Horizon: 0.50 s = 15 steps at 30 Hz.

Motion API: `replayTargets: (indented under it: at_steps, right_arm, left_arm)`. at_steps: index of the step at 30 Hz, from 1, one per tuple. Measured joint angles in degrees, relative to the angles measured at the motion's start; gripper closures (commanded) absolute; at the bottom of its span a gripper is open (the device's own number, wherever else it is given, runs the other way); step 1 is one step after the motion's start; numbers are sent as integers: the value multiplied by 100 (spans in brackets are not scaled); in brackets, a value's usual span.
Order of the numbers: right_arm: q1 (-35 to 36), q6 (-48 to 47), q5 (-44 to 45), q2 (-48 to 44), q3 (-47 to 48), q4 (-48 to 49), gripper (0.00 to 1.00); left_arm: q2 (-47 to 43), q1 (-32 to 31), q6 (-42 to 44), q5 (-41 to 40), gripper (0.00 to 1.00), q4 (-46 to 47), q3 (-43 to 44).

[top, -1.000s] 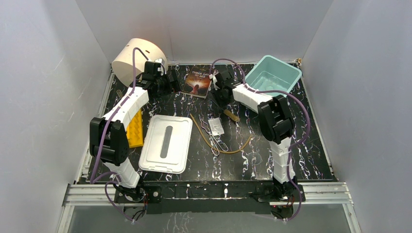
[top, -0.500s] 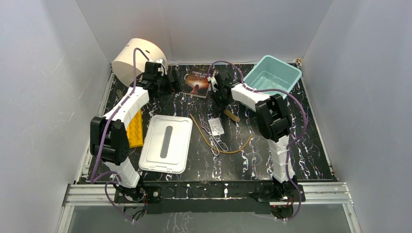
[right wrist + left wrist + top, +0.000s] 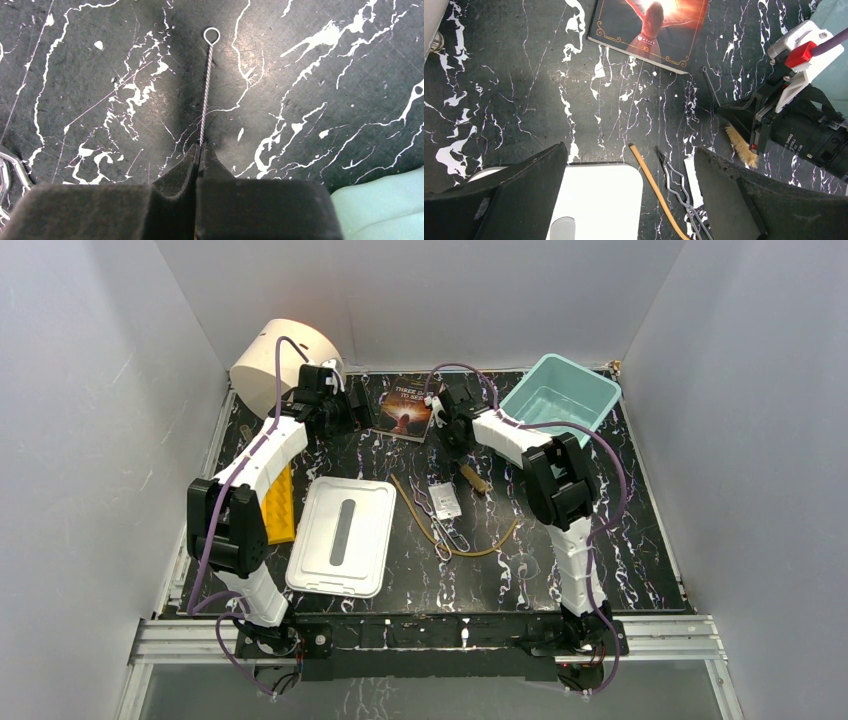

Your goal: Organize the chemistry lab equipment

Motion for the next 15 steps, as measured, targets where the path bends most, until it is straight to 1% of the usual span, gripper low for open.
replayTargets:
  at_steps: [9,15]
  right_arm:
    - [15,-22,103,-149,9,-122,100]
    - [15,31,17,-955,7,-85,100]
  left_arm:
    - [0,0,13,20,2,-37,2]
    - [0,0,13,20,2,-37,2]
